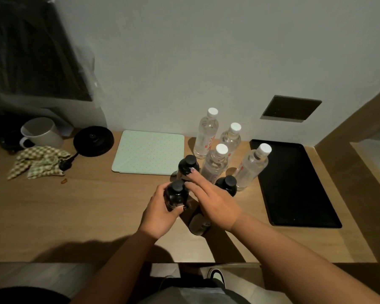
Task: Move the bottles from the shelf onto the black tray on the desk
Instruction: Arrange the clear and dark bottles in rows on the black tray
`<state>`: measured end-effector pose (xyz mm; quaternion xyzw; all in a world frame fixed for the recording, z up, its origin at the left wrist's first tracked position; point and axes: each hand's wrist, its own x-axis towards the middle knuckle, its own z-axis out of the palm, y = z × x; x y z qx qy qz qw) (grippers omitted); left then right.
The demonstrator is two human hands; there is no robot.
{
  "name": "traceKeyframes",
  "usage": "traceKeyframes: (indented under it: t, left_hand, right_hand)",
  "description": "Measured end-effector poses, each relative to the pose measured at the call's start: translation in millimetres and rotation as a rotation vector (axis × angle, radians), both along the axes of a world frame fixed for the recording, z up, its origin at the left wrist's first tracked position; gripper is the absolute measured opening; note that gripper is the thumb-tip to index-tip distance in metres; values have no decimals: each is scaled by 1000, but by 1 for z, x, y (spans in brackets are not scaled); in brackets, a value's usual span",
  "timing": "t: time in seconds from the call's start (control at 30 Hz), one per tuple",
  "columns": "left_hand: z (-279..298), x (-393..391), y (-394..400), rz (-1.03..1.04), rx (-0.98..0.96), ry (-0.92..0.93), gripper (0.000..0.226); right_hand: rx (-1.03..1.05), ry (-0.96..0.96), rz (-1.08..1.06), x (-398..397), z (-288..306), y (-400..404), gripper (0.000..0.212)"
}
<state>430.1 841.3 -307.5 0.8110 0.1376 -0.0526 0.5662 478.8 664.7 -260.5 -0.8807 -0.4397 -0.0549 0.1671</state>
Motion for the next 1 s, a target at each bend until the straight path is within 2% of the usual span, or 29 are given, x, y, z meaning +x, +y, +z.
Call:
traceKeyframes:
  t: [0.17,0.27,0.33,0.4,0.43,0.53,0.7,0.8,1.0]
  left_hand:
    - [14,4,3,-14,-102,87,76]
    - [28,5,9,-7,-178,112,91]
    - [37,4,11,27,-189,106,92]
    - [45,2,11,61,-162,88,90]
    - [49,1,10,70,-150,76,88]
    - [59,-2,3,111,-107,40,83]
    - [78,3,-23,274,-21,-67,69]
    - [91,12,-43,319,51,-153,62]
    - [115,50,-104,284,189,-293,52]
  right_hand:
    - [-31,-102,129,0,1,2,45]
    - [27,-167,242,-9,-9,7,42]
    - [84,-185,259,-18,-19,5,48]
    - [162,-134,203,-18,-24,-3,61]
    - [188,-108,173,-17,-24,-8,60]
    - [145,-47,158,-18,-23,-17,56]
    - [144,81,209,-18,-13,-26,74]
    - [264,219,161,-20,14,-58,67]
    - [531,145,-183,29,62,-132,61]
